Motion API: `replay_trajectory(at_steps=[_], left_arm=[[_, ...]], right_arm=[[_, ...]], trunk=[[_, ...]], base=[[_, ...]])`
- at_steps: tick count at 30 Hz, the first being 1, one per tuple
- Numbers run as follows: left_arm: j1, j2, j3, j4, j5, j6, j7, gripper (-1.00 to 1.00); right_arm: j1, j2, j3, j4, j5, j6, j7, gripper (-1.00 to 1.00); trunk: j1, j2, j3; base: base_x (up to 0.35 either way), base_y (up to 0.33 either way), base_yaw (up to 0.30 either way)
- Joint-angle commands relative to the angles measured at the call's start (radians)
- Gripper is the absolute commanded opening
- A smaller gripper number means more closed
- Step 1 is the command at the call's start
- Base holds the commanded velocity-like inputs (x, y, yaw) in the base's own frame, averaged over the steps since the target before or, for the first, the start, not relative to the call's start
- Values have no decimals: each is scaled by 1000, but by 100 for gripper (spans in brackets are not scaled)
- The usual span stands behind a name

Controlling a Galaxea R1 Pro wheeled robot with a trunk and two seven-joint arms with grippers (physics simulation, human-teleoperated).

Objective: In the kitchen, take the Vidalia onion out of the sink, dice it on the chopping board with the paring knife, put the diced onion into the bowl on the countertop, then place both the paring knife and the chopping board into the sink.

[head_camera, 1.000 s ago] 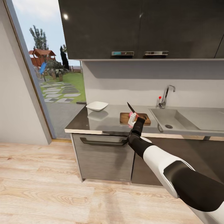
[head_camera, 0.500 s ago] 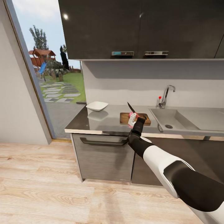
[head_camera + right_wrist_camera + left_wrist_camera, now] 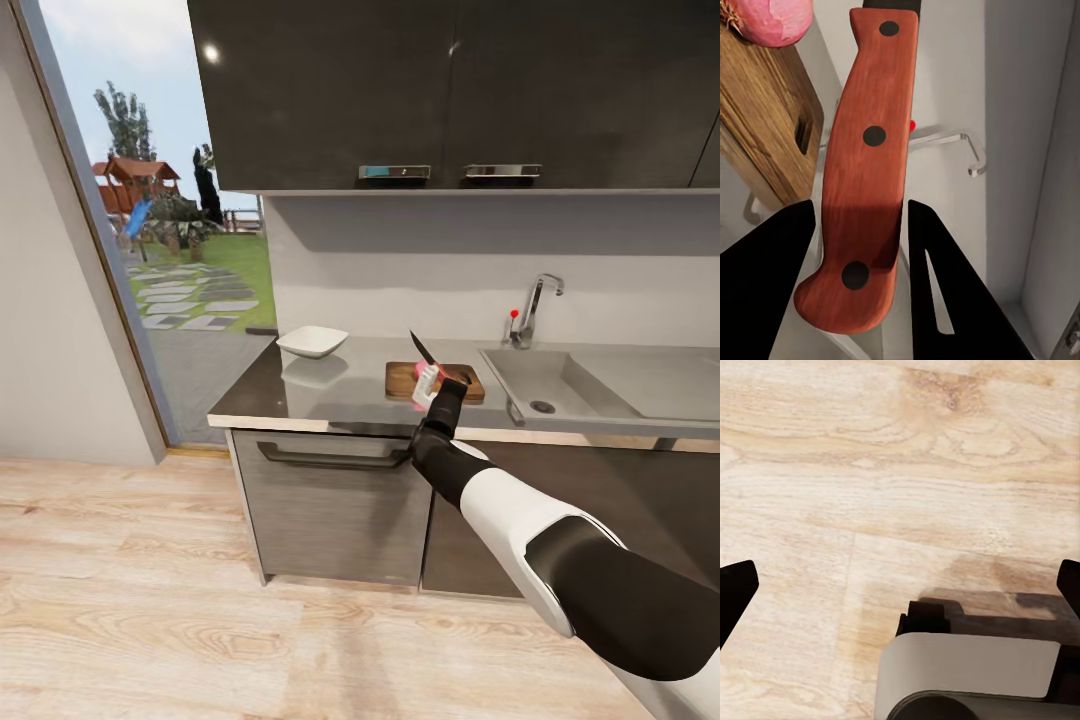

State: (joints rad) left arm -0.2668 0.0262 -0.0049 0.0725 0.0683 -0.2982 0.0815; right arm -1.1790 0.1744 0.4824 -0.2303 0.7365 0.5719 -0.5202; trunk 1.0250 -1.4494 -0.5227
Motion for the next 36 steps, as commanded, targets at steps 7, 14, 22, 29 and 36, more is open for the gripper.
replay_trajectory(at_steps=[7,14,22,29,36], left_arm=[[-2,0,-1,4,7,-7,-2,100],[-2,0,-1,5,7,-7,-1,100],[-2,0,-1,5,7,-8,-1,100],[-2,0,-1,6,7,-7,-2,100],[-2,0,-1,6,7,-7,-1,100]], right_arm=[[-1,0,4,3,1,6,0,-100],[-1,0,4,5,0,6,0,-100],[-1,0,4,8,0,6,2,-100],[-1,0,4,34,-2,5,4,-100],[-1,0,4,51,-2,2,6,-100]], trunk=[[0,-1,-1],[0,-1,-1],[0,-1,-1],[0,-1,-1],[0,-1,-1]], base=[[0,0,0],[0,0,0],[0,0,0],[0,0,0],[0,0,0]])
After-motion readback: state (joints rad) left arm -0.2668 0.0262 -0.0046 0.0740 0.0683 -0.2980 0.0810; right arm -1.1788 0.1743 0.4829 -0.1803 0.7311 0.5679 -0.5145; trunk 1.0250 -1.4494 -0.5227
